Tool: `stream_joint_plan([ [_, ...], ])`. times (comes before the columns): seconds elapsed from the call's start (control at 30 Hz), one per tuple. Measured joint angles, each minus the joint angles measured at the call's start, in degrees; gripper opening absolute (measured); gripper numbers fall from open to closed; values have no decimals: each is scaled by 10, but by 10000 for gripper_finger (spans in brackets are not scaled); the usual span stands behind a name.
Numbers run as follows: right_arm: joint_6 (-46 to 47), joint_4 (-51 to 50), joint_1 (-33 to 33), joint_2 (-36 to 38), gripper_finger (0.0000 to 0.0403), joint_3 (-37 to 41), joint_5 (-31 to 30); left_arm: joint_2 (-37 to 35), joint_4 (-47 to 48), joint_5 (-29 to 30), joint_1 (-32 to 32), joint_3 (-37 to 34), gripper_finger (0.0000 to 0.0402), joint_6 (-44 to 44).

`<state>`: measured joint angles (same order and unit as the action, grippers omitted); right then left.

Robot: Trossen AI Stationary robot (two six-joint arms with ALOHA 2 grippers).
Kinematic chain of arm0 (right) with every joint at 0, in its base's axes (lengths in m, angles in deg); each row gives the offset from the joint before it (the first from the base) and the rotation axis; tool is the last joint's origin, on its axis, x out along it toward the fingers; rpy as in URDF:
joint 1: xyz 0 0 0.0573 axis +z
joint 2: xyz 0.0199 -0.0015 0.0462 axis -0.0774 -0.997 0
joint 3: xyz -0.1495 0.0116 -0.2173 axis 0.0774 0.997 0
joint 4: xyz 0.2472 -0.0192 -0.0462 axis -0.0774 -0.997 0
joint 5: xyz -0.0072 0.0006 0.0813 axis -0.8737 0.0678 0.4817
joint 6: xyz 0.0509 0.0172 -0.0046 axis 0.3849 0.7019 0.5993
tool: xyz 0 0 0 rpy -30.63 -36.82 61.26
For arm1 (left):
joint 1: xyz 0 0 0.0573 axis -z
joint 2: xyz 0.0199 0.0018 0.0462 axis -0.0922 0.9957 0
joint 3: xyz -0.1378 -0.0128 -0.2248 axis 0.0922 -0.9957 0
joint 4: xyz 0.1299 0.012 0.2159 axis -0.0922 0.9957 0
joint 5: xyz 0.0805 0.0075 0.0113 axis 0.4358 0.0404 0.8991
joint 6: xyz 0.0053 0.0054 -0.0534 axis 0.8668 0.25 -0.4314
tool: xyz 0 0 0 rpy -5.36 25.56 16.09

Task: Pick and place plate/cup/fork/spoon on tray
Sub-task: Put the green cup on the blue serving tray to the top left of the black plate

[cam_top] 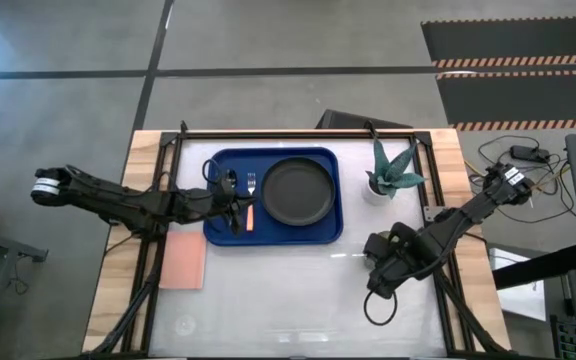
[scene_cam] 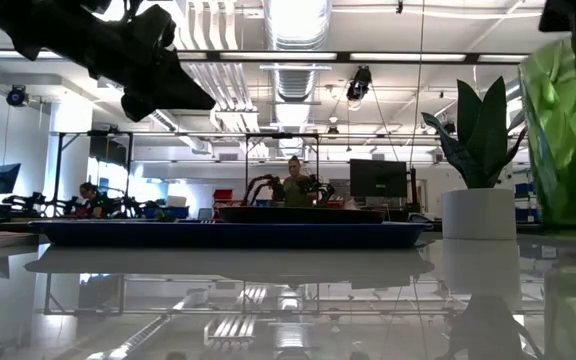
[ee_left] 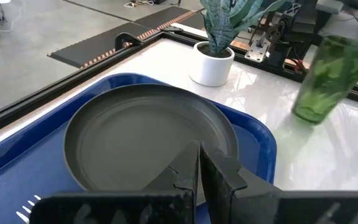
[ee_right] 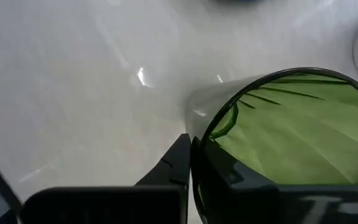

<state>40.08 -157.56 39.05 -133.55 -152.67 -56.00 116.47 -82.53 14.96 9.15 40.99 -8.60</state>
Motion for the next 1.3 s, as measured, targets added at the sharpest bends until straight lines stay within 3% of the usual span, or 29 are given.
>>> stream_joint_plan([
  [0.23, -70, -2, -6, -26, 9, -78, -37, -25, 0, 46, 0, 0, 0, 18],
  [0.5, -214, -23, -56, -105, 9, -210, -44, -108, -42, 74, 0, 0, 0, 86],
  [0.77, -399, -45, -149, -196, 9, -371, -44, -178, -60, 73, 0, -3, 0, 116],
  [1.17, -623, -42, -309, -328, 9, -595, -45, -216, -141, 71, 0, -68, 0, 116],
  [1.3, -670, -12, -354, -353, 9, -615, -44, -236, -181, 71, 0, -93, 0, 116],
])
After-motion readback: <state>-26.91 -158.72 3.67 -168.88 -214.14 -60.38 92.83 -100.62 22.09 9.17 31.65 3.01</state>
